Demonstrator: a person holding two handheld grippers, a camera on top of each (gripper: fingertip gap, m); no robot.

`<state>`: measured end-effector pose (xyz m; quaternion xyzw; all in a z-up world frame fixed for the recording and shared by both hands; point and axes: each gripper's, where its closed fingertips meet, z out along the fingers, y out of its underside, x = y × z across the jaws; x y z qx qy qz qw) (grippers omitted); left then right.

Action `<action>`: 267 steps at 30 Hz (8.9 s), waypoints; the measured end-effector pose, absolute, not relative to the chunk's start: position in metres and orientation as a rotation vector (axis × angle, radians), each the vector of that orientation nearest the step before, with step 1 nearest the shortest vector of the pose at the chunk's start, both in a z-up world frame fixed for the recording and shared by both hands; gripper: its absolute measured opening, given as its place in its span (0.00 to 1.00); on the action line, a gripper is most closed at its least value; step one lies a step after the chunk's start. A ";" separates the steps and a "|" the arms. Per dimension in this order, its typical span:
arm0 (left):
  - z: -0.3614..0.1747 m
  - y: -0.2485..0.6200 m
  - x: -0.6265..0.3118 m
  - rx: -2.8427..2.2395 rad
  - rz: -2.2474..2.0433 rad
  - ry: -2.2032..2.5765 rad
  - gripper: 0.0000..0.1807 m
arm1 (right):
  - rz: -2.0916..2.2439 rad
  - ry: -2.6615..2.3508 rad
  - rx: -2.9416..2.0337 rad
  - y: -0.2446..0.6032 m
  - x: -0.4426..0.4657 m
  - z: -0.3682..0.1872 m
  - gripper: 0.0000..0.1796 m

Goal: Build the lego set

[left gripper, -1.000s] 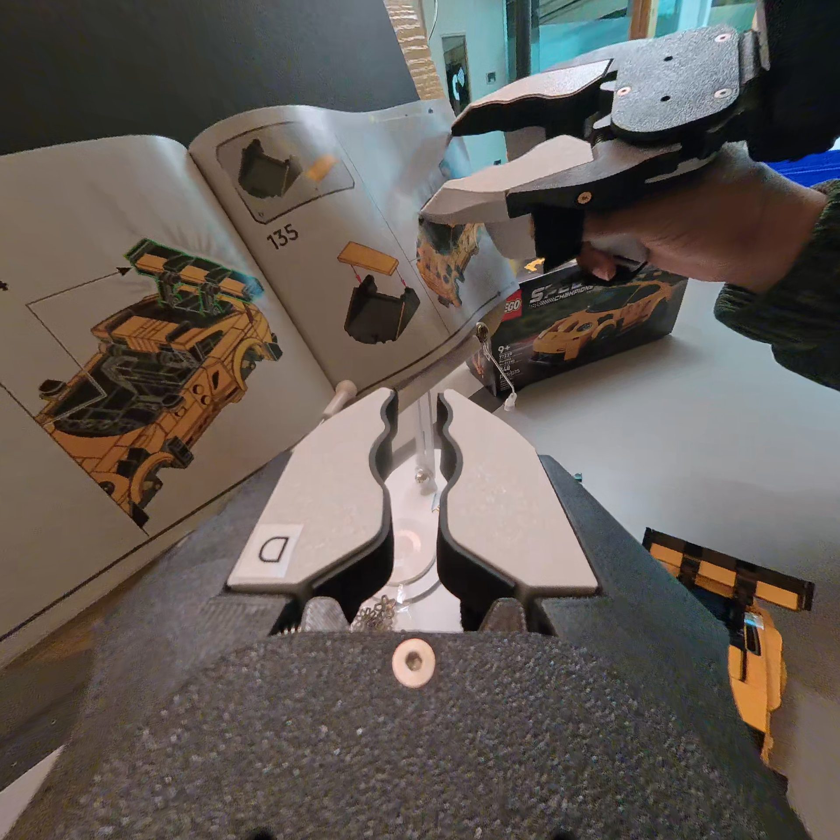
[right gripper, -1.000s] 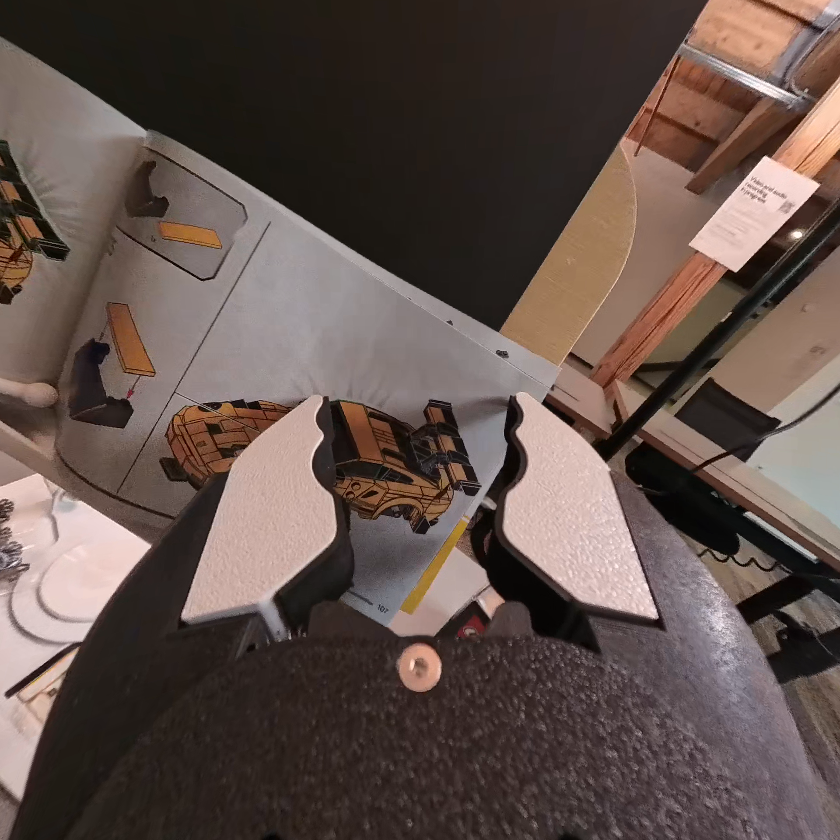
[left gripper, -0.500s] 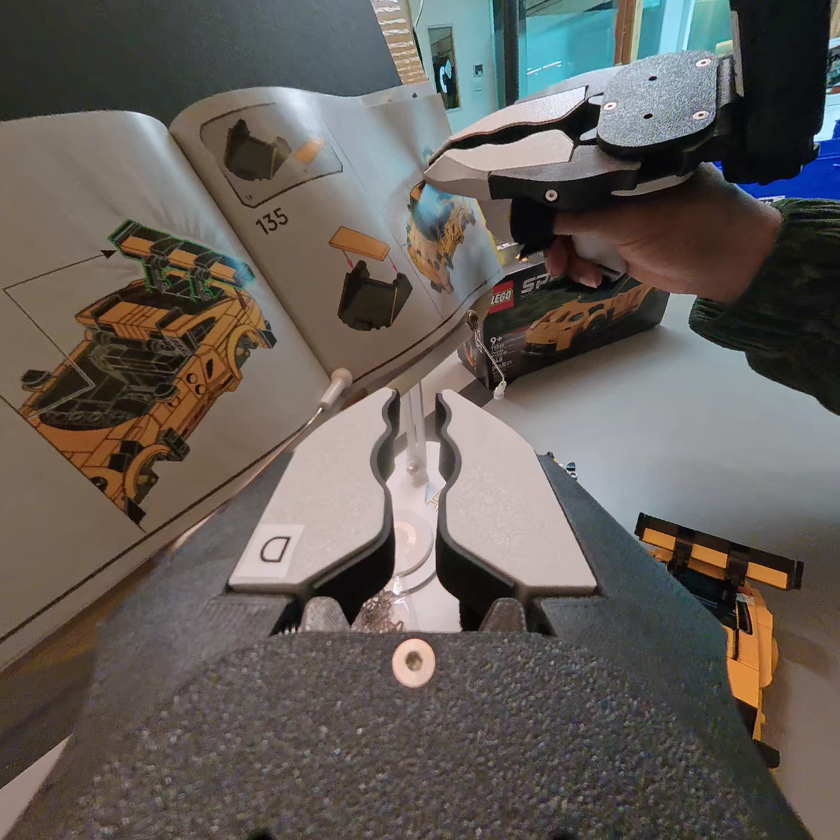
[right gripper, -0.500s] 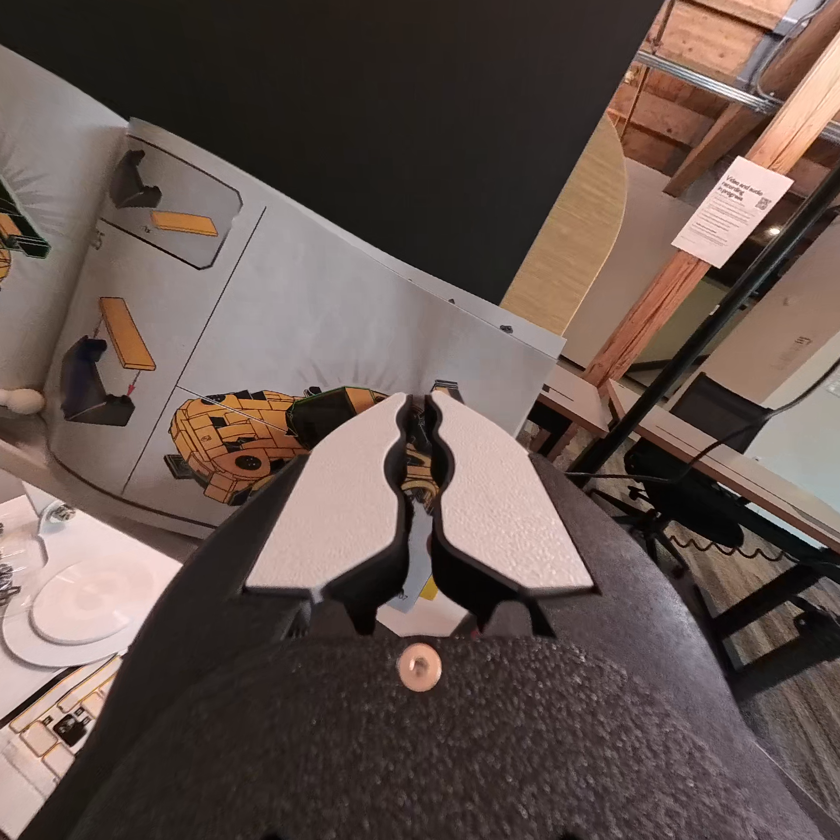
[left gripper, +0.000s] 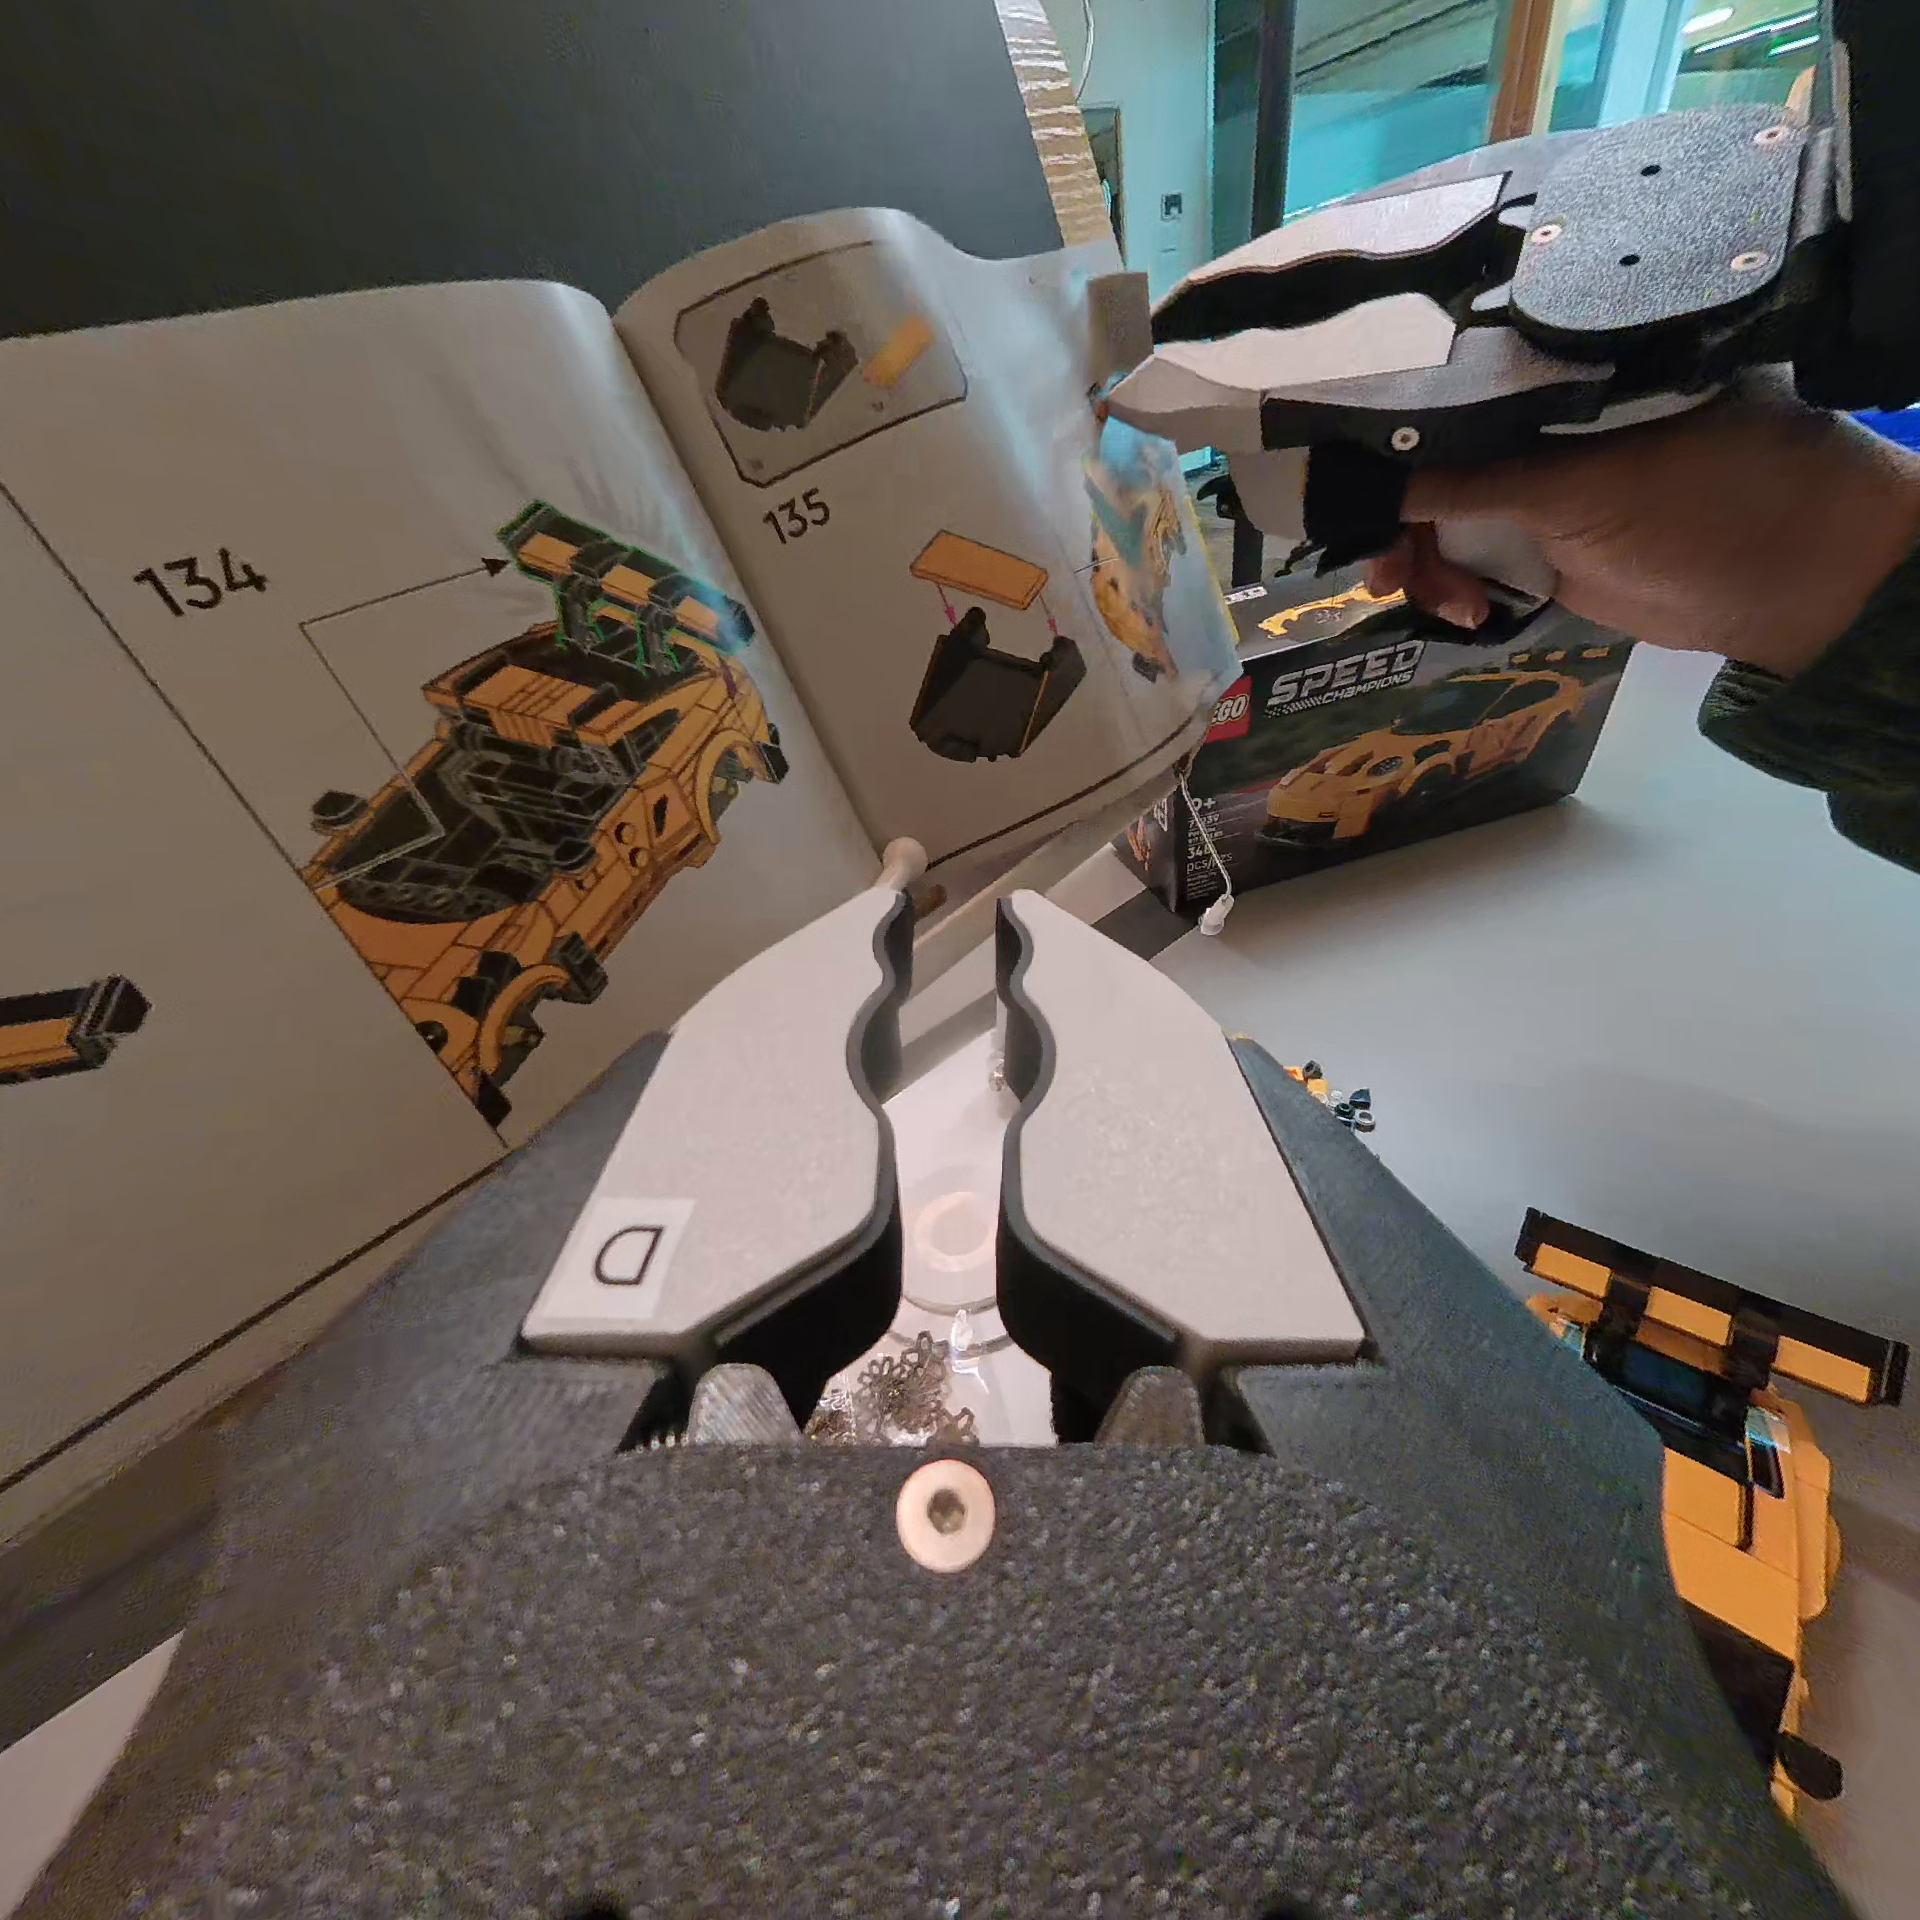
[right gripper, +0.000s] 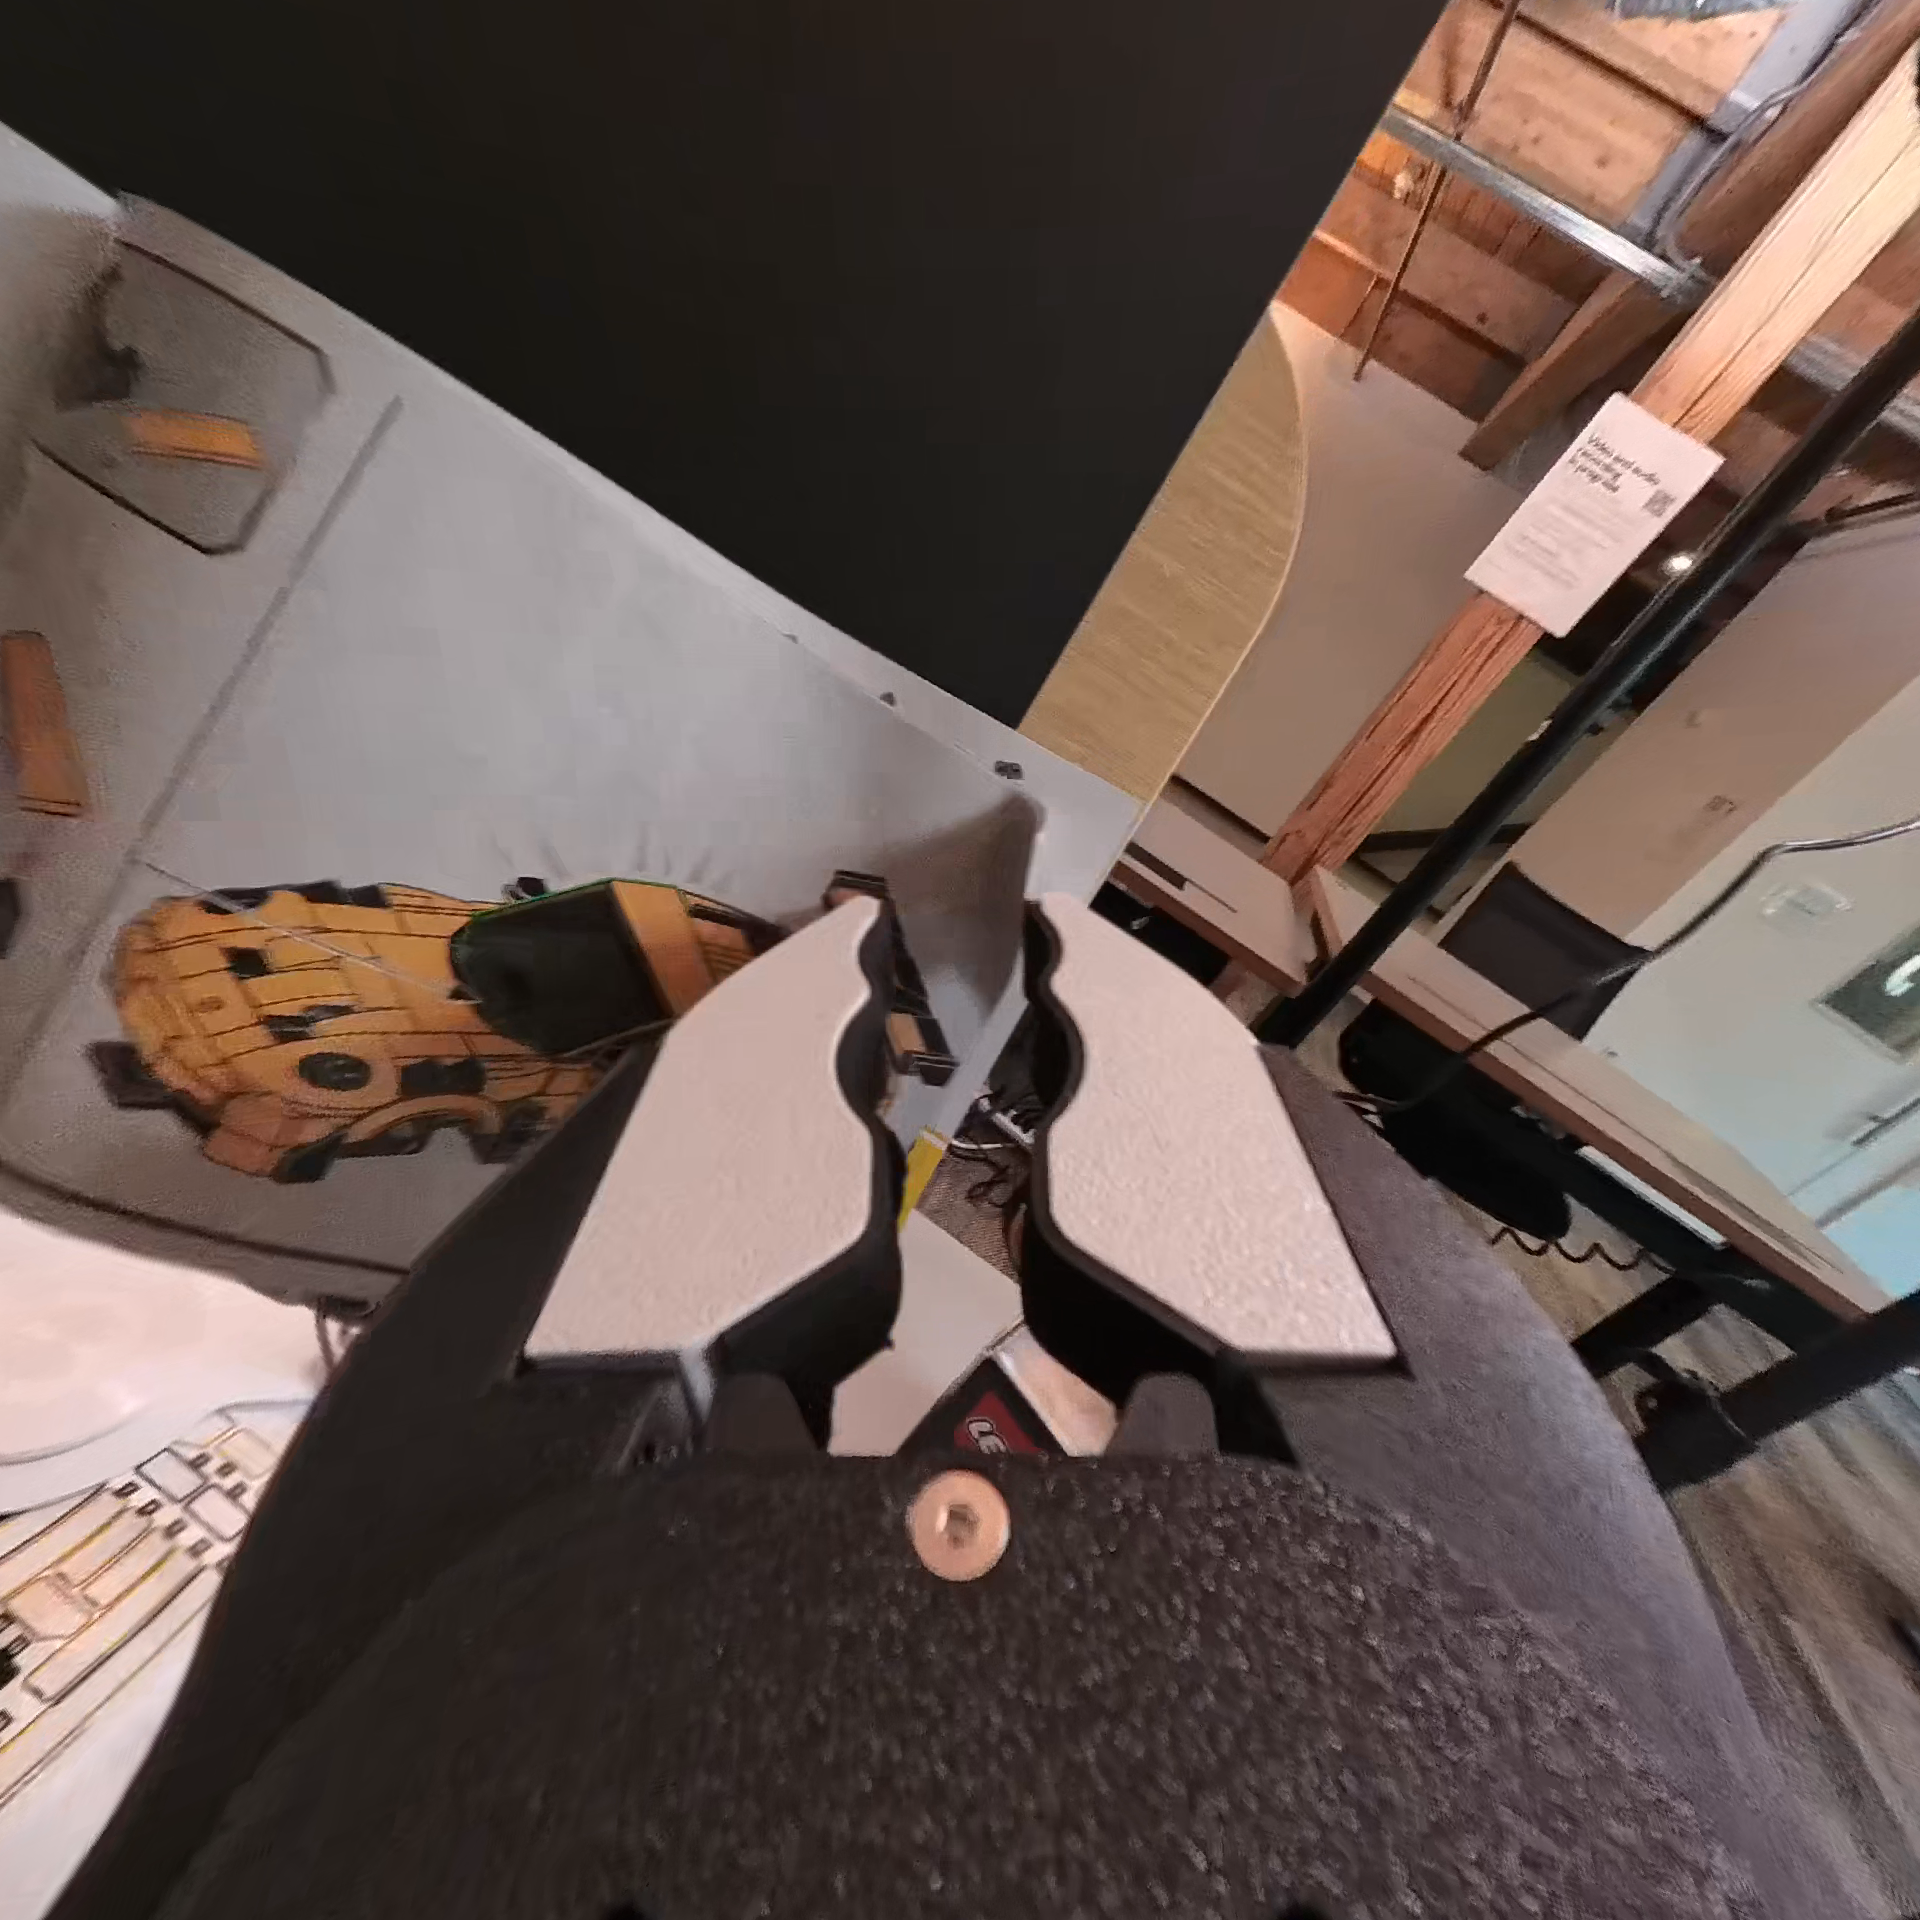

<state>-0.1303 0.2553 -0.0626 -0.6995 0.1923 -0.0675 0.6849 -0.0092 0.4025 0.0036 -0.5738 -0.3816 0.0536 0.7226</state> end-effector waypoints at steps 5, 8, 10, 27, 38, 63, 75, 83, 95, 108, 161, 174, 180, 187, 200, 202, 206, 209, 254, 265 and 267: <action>-0.062 0.254 -0.131 -1.569 -0.157 0.433 0.08 | 0.147 -0.849 -1.294 0.400 -0.011 -0.004 0.01; -0.062 0.253 -0.133 -1.567 -0.159 0.430 0.08 | 0.173 -0.858 -1.298 0.394 -0.011 -0.005 0.00; -0.061 0.253 -0.133 -1.567 -0.162 0.428 0.08 | 0.193 -0.858 -1.295 0.389 -0.011 -0.005 0.00; -0.035 0.243 -0.105 -1.522 -0.291 0.442 0.13 | 0.109 -0.906 -1.047 0.318 -0.019 0.006 0.00; 0.000 0.249 -0.085 -1.526 -0.393 0.441 0.22 | 0.027 -0.981 -0.924 0.283 -0.036 0.011 0.00; -0.004 0.246 -0.088 -1.588 -0.548 0.530 0.11 | 0.691 -1.002 -1.078 0.267 -0.017 0.022 0.00; -0.001 0.237 -0.086 -1.452 -0.908 0.537 0.14 | 0.928 -1.244 -1.123 0.250 -0.051 0.014 0.25; 0.000 0.232 -0.094 -1.441 -0.917 0.560 0.13 | 1.077 -1.196 -1.077 0.255 -0.048 0.029 0.00; -0.001 0.239 -0.092 -1.522 -0.632 0.527 0.28 | 0.995 -1.143 -1.153 0.267 -0.035 0.028 0.00; -0.008 0.245 -0.128 -1.594 -0.467 0.466 0.00 | 0.928 -1.125 -1.214 0.283 -0.024 0.023 0.00; -0.067 0.250 -0.176 -1.819 -0.113 0.703 0.13 | 1.354 -1.275 -1.113 0.252 -0.114 0.030 0.12; -0.087 0.273 -0.156 -1.991 0.005 0.954 0.02 | 1.268 -1.300 -1.124 0.258 -0.104 0.030 0.12; -0.061 0.273 -0.171 -1.848 -0.221 0.696 0.01 | 1.017 -1.363 -1.163 0.269 -0.112 0.013 0.12; -0.047 0.268 -0.207 -1.762 -0.307 0.404 0.01 | 1.004 -1.496 -1.092 0.241 -0.130 0.008 0.11; -0.047 0.267 -0.207 -1.714 -0.469 0.316 0.00 | 1.195 -1.287 -0.991 0.240 -0.150 0.069 0.19; -0.047 0.267 -0.207 -1.711 -0.487 0.312 0.00 | 1.335 -1.136 -1.011 0.255 -0.146 0.091 0.19; -0.047 0.267 -0.207 -1.718 -0.476 0.329 0.00 | 0.751 -1.257 -1.035 0.293 -0.153 0.083 0.25; -0.048 0.267 -0.206 -1.722 -0.465 0.344 0.01 | 0.256 -1.465 -1.013 0.317 -0.145 0.066 0.26; -0.045 0.262 -0.216 -1.562 -0.655 0.094 0.00 | 0.017 -1.798 -0.887 0.291 -0.156 -0.017 0.13; -0.075 0.239 -0.244 -1.308 -1.079 -0.325 0.01 | -0.207 -1.782 -0.820 0.289 -0.195 -0.028 0.12; -0.082 0.236 -0.245 -1.221 -1.228 -0.425 0.01 | -0.221 -1.766 -0.827 0.290 -0.199 -0.028 0.11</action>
